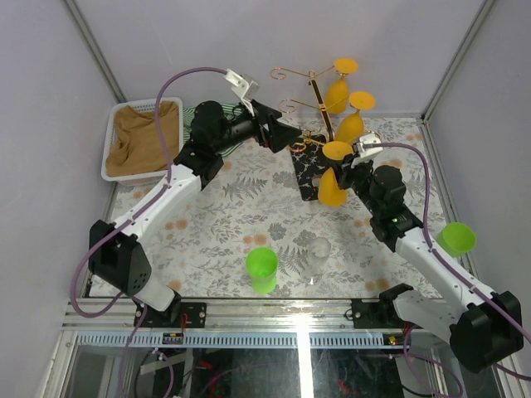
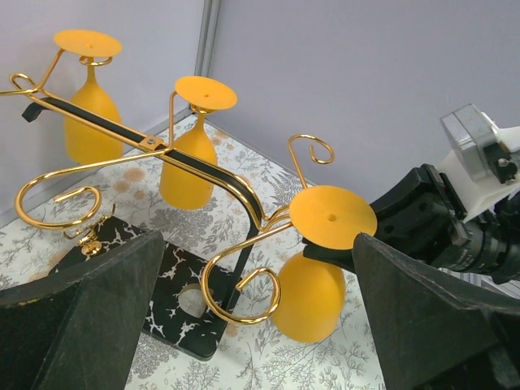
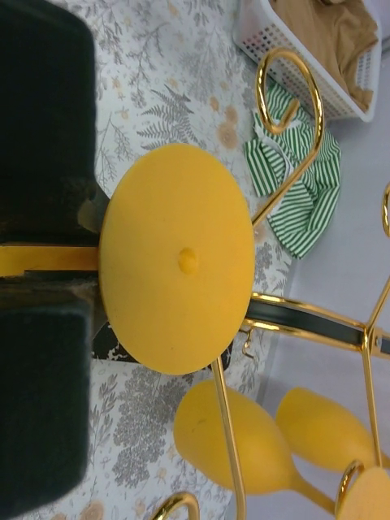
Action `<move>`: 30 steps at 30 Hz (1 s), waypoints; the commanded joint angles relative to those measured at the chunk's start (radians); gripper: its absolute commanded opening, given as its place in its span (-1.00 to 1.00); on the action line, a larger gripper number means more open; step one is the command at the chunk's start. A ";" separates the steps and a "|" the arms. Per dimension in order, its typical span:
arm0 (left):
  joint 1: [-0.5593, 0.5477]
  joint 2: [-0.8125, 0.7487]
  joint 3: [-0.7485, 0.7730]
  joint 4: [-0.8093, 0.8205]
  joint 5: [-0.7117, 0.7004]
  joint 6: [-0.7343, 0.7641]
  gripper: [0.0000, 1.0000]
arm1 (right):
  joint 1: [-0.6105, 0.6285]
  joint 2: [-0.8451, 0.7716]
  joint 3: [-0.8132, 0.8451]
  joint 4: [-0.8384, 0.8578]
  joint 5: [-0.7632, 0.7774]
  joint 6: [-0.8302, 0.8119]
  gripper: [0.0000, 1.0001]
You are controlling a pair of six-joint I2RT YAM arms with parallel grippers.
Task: Place the wine glass upside down on the wine glass rack
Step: Turn the wine glass upside down at the wine rack.
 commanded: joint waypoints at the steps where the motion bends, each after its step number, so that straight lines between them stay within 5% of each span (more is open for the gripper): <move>1: -0.005 -0.024 0.018 -0.019 -0.039 0.029 0.99 | 0.019 -0.031 0.049 -0.013 -0.064 0.025 -1.00; 30: -0.003 -0.095 -0.025 -0.073 -0.162 0.093 0.99 | 0.094 0.304 0.103 0.377 -0.075 0.009 -1.00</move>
